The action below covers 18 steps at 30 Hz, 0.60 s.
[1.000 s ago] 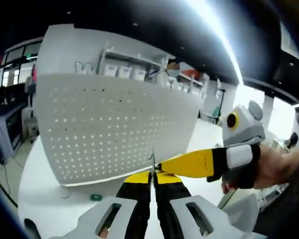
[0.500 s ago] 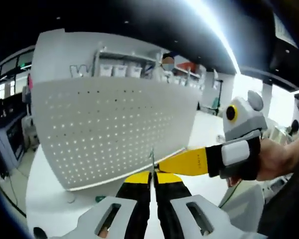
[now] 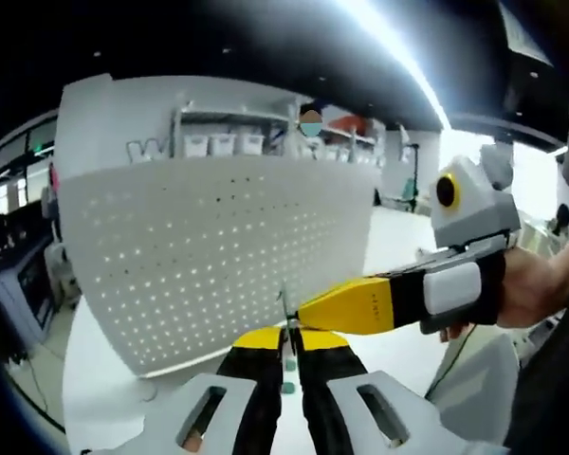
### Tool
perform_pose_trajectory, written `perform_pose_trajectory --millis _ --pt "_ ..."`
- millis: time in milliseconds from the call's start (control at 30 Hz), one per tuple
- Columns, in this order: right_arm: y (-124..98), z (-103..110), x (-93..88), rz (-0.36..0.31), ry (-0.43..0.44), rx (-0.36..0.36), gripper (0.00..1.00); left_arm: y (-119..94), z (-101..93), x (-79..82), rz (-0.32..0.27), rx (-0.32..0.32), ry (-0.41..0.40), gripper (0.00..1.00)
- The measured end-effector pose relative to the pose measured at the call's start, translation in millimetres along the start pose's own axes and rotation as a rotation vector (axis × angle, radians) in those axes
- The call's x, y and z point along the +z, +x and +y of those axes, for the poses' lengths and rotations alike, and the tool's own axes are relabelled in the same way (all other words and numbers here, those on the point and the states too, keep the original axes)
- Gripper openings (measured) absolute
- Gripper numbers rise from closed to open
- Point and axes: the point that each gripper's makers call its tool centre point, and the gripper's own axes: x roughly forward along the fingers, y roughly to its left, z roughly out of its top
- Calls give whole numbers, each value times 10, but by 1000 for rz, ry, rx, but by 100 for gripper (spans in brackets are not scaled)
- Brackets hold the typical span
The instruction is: Insert the hook assembly into the mounting plate slot until the hook locks in place.
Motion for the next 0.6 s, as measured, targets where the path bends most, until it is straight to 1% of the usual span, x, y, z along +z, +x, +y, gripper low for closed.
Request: perform_pose_trajectory --millis 33,100,133,200,233,300,367,400,467,500,533,600 --pt "2 -5 3 -2 -12 -2 0 -3 -5 -2 -6 -3 5 9" --pt "8 -21 10 0 -25 -4 0 -17 29 15 -35 19 9 17" --pt "11 -29 18 -1 -27 -5 0 -18 40 4 -34 21 -2 24" --pt "14 -41 33 -3 -49 -7 0 -19 42 -28 -35 15 -13 30" --pt "24 -48 24 0 -62 -7 0 -18 42 -80 -23 10 -11 32" --pt "50 -74 -51 24 -41 -7 0 -21 44 -179 1 7 -10 39" --pt "52 -82 -84 28 -38 -10 0 -29 26 -250 21 -3 -30 52" --pt "50 -79 -103 33 -45 -11 0 -34 -8 -308 39 -22 -47 59" --pt "50 -72 -125 41 -59 -7 0 -48 -43 -334 29 -40 -71 69" --pt "52 -70 -134 45 -72 -4 0 -55 -55 -337 22 -45 -86 76" --pt "53 -69 -138 46 -83 -2 0 -61 -82 -333 11 -56 -116 82" --pt "58 -67 -161 56 -75 6 0 -71 -86 -338 6 -56 -119 92"
